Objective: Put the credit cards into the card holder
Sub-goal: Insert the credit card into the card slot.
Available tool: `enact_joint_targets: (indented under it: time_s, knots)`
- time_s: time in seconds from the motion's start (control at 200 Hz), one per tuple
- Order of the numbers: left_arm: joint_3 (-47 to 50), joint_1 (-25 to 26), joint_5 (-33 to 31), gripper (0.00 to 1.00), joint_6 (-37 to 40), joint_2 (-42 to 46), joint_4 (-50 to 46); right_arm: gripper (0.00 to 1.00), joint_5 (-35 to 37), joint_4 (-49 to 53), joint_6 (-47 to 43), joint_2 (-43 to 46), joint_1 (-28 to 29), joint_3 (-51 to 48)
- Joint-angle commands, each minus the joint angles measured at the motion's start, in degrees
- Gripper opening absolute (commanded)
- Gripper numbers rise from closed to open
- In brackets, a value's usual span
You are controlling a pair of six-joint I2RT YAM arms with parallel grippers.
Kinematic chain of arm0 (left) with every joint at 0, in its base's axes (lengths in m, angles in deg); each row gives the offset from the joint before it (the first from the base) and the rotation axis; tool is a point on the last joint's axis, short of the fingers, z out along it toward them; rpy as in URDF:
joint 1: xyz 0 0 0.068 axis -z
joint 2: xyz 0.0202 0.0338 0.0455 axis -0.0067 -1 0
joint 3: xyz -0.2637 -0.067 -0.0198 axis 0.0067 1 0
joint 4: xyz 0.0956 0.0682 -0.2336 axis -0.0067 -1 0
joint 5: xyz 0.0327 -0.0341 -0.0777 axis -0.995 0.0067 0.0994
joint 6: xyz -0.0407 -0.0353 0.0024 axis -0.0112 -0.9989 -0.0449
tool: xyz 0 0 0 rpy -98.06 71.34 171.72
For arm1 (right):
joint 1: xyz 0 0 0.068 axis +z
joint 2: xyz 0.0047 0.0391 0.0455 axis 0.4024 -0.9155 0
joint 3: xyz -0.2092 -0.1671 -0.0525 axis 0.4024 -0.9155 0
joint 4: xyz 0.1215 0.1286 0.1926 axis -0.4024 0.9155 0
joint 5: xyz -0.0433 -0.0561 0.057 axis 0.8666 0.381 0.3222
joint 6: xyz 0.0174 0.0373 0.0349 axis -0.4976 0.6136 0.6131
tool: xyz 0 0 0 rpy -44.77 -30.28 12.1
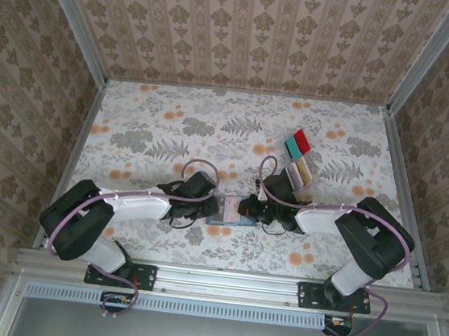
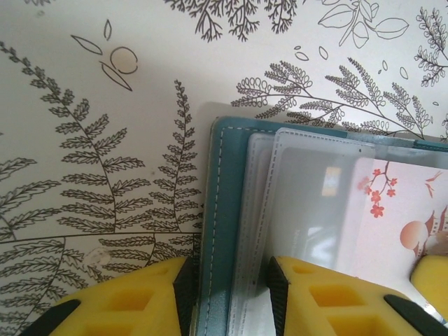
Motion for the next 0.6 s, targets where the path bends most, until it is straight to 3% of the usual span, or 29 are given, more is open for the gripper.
enact_joint_targets:
  time_s: [0.0,0.3,0.595]
  knots:
    - [-0.5,0.2,1.1,0.36,1.0,-1.1,0.4,0.00,0.1,4.0,-0.4,-2.5,0.5,0.4]
    - [-0.6,0.2,1.0,0.37,1.2,-0.7,0.2,0.01,-0.9,2.8,1.2,-4.1,1.2,2.6]
    - [-0.6,0.2,0.9,0.37,1.2,-0.1,0.2,0.10,-0.5,4.2,1.9,-7.2,3.7,7.0]
